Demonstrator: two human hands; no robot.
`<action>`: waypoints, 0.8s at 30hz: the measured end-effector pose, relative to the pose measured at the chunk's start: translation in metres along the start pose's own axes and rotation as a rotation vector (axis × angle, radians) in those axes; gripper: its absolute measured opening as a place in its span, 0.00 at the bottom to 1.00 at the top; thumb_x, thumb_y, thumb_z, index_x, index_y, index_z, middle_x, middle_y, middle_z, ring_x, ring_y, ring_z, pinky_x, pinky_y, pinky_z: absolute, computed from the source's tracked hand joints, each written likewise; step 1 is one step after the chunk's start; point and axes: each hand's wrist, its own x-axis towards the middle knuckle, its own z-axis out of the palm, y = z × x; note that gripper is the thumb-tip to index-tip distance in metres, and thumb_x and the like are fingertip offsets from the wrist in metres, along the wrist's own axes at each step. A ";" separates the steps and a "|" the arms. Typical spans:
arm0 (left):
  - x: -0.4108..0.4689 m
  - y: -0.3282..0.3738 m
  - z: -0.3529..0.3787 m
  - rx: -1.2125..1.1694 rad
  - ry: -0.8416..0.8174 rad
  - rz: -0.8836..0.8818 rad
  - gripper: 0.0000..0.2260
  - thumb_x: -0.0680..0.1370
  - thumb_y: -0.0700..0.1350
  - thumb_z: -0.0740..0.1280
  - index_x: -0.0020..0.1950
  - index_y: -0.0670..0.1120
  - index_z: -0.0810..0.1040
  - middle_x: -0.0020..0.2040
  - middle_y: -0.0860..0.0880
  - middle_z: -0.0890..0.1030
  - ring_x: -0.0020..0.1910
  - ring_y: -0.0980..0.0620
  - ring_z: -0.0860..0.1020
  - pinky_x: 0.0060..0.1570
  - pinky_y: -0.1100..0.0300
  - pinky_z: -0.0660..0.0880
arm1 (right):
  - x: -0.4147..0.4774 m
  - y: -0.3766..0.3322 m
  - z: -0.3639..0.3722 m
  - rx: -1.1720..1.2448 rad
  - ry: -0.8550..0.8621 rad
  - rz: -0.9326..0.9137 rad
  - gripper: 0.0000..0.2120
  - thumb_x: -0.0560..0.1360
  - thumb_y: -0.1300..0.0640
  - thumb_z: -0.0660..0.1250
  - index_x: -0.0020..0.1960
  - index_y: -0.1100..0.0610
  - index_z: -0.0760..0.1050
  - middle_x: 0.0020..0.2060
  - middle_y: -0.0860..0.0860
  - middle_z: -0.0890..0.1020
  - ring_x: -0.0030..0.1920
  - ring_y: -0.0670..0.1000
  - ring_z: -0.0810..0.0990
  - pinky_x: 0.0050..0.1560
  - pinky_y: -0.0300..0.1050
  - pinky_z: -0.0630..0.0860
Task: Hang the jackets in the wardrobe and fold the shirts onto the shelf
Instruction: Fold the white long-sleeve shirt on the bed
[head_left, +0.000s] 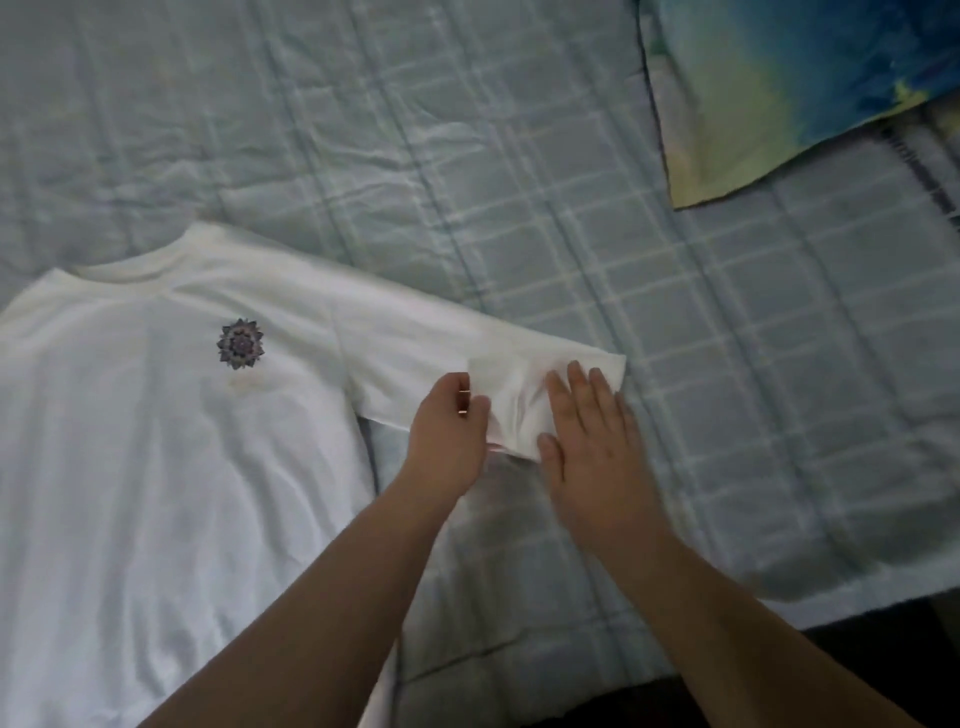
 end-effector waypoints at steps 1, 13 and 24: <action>0.003 -0.005 -0.022 0.002 0.012 0.006 0.11 0.74 0.50 0.61 0.54 0.51 0.78 0.46 0.50 0.84 0.45 0.48 0.83 0.51 0.45 0.80 | 0.006 -0.015 0.004 -0.014 0.001 -0.025 0.29 0.81 0.48 0.50 0.80 0.55 0.57 0.79 0.54 0.58 0.79 0.56 0.55 0.77 0.59 0.55; 0.061 -0.120 -0.324 -0.329 0.233 -0.085 0.07 0.81 0.37 0.62 0.57 0.41 0.77 0.50 0.41 0.84 0.49 0.43 0.84 0.47 0.48 0.82 | 0.093 -0.271 0.090 -0.123 -0.076 -0.172 0.29 0.81 0.45 0.49 0.80 0.54 0.57 0.79 0.54 0.59 0.78 0.57 0.58 0.75 0.62 0.56; 0.098 -0.193 -0.497 -0.148 0.329 -0.126 0.03 0.76 0.43 0.66 0.47 0.47 0.79 0.45 0.43 0.83 0.44 0.43 0.84 0.46 0.44 0.83 | 0.125 -0.423 0.140 -0.272 -0.109 -0.161 0.30 0.81 0.43 0.46 0.81 0.52 0.52 0.80 0.54 0.56 0.79 0.56 0.55 0.76 0.63 0.54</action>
